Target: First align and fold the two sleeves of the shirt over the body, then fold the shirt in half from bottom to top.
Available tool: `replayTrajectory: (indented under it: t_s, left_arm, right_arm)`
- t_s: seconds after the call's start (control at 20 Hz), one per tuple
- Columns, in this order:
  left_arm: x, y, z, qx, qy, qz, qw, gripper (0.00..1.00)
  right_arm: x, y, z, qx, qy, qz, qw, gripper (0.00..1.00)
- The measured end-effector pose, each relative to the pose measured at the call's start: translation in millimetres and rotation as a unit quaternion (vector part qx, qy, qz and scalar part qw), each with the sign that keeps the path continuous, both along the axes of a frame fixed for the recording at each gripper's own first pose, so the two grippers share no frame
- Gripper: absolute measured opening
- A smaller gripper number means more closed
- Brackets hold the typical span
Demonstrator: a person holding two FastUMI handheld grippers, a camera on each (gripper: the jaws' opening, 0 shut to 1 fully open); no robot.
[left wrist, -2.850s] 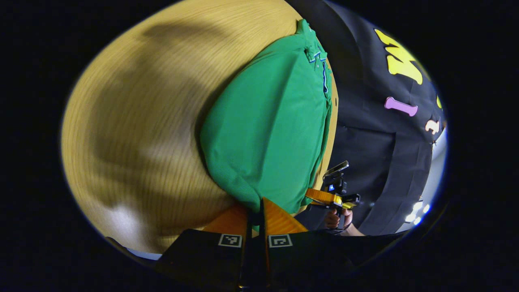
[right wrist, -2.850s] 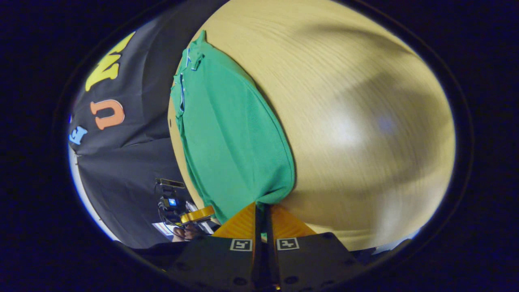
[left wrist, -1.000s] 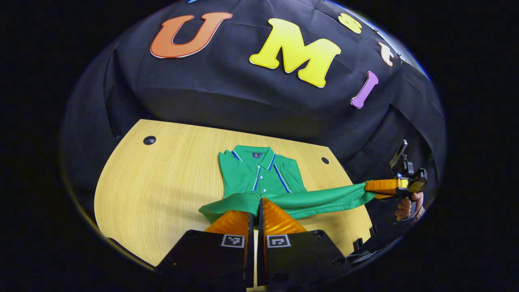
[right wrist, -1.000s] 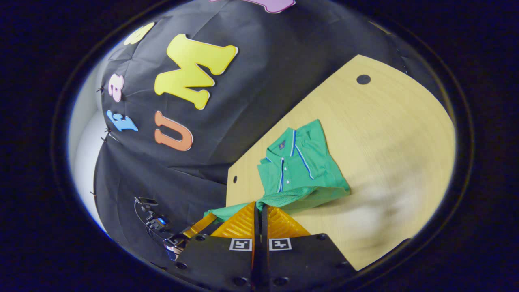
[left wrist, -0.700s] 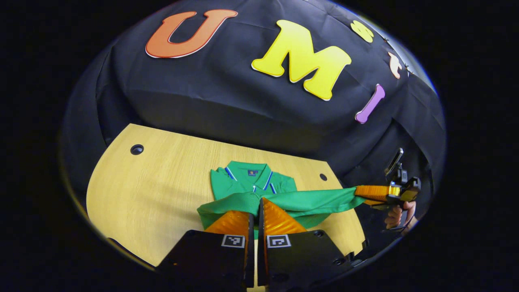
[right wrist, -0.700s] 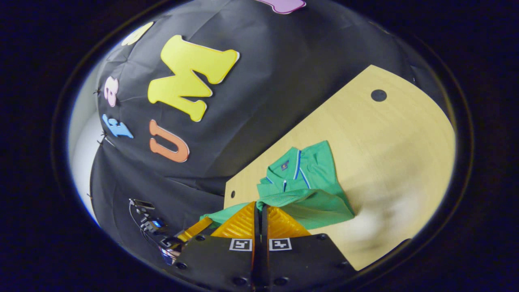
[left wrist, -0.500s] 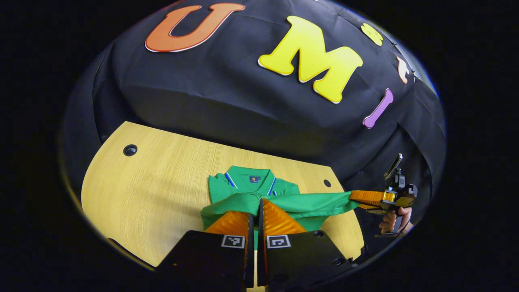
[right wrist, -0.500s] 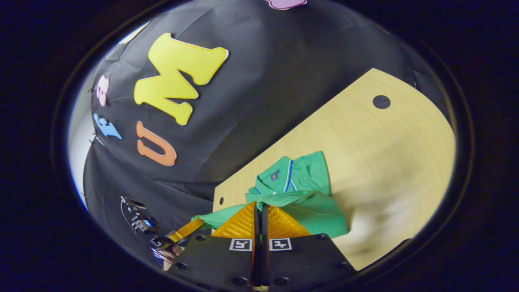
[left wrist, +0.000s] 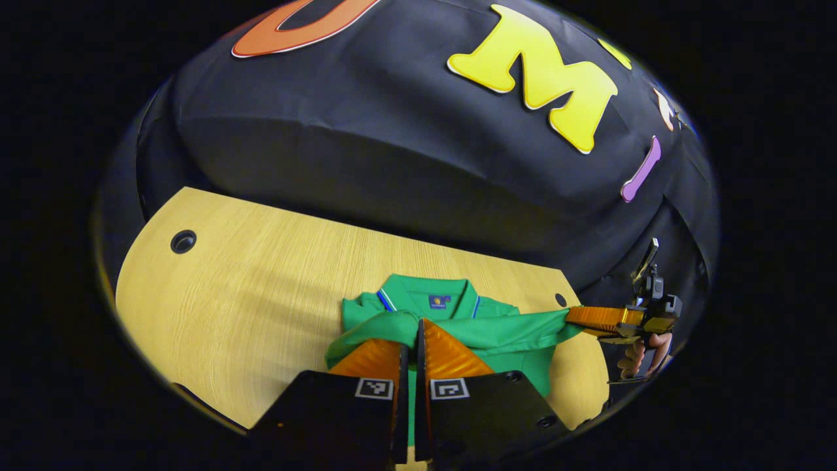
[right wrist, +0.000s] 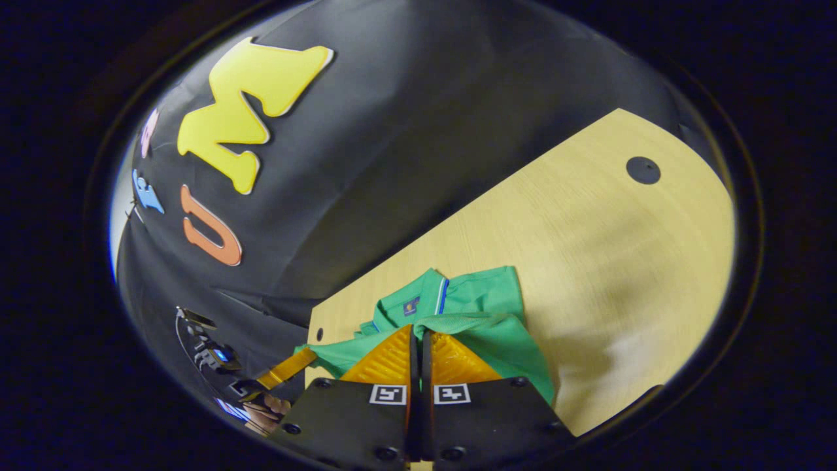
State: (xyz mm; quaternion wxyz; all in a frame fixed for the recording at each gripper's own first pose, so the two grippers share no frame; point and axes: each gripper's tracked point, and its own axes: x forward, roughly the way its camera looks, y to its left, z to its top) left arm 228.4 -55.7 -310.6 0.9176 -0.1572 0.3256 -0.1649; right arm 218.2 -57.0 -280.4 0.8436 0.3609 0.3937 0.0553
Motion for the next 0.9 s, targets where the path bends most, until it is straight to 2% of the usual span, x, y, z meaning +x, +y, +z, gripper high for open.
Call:
replayTrajectory:
  t_s: [0.1,0.4,0.55,0.7,0.75,0.8,0.85,0.9]
  left_arm:
    - [0,-9,-15,-0.012,0.017,-0.006,1.000,0.06]
    - [8,-15,-66,0.008,0.058,0.002,0.998,0.07]
    - [9,-8,-89,0.031,0.073,0.015,0.997,0.07]
    - [10,-11,-97,0.052,0.082,0.012,0.995,0.10]
    - [10,-11,-94,0.052,0.080,0.013,0.995,0.02]
    - [12,-11,-93,0.055,0.079,0.015,0.995,0.11]
    - [10,-10,-95,0.064,0.082,0.014,0.994,0.12]
    - [7,-8,-96,0.075,0.085,0.017,0.993,0.12]
  right_arm:
    - [8,-3,-19,-0.013,0.007,0.001,1.000,0.01]
    - [30,-12,-50,-0.101,0.002,0.016,0.995,0.00]
    - [38,-18,-60,-0.134,0.004,0.009,0.991,0.01]
    - [43,-19,-67,-0.146,0.012,0.001,0.989,0.02]
    - [44,-19,-68,-0.149,0.010,0.000,0.989,0.04]
    - [44,-19,-68,-0.153,0.010,0.001,0.988,0.06]
    - [44,-21,-68,-0.159,0.011,-0.001,0.987,0.00]
    - [44,-22,-68,-0.159,0.014,-0.002,0.987,0.12]
